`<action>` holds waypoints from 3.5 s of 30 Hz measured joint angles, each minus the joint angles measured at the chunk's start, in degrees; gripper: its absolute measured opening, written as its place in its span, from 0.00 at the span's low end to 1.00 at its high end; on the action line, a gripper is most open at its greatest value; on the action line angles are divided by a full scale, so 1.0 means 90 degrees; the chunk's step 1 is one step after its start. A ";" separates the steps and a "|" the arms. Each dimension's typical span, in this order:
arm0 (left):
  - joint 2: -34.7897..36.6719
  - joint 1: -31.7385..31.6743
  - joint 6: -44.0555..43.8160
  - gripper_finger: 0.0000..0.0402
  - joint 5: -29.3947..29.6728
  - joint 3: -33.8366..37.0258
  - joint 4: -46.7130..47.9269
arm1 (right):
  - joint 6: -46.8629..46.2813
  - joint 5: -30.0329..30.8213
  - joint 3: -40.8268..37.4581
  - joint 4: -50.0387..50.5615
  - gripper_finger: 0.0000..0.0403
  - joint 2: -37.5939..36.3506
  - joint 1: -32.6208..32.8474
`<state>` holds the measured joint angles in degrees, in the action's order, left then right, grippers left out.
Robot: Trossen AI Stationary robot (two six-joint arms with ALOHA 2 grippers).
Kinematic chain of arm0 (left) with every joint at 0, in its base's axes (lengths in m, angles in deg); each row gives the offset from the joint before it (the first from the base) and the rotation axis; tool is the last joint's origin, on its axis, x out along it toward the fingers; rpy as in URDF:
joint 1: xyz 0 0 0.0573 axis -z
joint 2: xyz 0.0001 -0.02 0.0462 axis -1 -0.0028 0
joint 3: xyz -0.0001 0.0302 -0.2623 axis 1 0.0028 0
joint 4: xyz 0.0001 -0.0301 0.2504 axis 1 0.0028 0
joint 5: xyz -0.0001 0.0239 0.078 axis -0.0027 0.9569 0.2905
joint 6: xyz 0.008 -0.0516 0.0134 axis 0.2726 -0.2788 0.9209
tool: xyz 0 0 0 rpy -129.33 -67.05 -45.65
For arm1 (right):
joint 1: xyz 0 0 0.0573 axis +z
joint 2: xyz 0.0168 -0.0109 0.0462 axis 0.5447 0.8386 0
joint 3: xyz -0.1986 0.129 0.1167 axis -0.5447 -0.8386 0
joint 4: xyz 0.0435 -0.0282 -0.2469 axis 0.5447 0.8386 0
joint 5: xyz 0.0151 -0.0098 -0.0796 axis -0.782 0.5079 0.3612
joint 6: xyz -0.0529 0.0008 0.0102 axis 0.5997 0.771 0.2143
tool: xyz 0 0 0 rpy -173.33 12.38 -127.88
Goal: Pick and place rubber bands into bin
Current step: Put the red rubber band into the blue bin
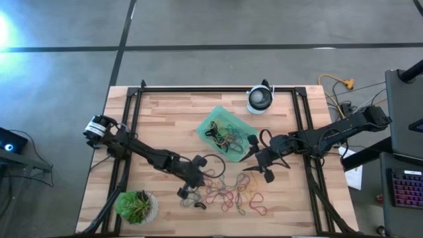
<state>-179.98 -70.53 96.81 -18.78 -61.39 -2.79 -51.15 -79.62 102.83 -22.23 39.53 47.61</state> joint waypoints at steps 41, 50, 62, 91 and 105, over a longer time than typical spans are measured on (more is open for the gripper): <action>-0.0574 -0.0201 0.0000 0.15 -0.0046 0.0015 -0.0229 | -0.0049 0.0000 0.0000 0.0073 0.41 0.0000 0.0000; -0.0585 -0.0201 -0.0004 0.10 -0.0109 0.0015 -0.0220 | -0.0049 0.0001 0.0000 0.0073 0.41 0.0000 0.0000; -0.0556 -0.0230 0.0000 0.00 -0.0104 0.0029 -0.0215 | -0.0098 0.0000 0.0000 0.0075 0.41 0.0000 0.0001; 0.0241 0.0073 0.0000 0.00 0.0535 0.0016 0.0224 | -0.0106 0.0002 0.0000 0.0121 0.41 0.0000 0.0000; -0.0058 0.0061 0.0008 0.10 0.0530 0.0092 -0.0038 | -0.0119 -0.0001 0.0000 0.0117 0.41 0.0000 0.0001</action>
<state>-180.50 -69.98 96.88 -14.01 -60.56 -3.13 -52.22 -79.63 102.83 -21.18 39.53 47.63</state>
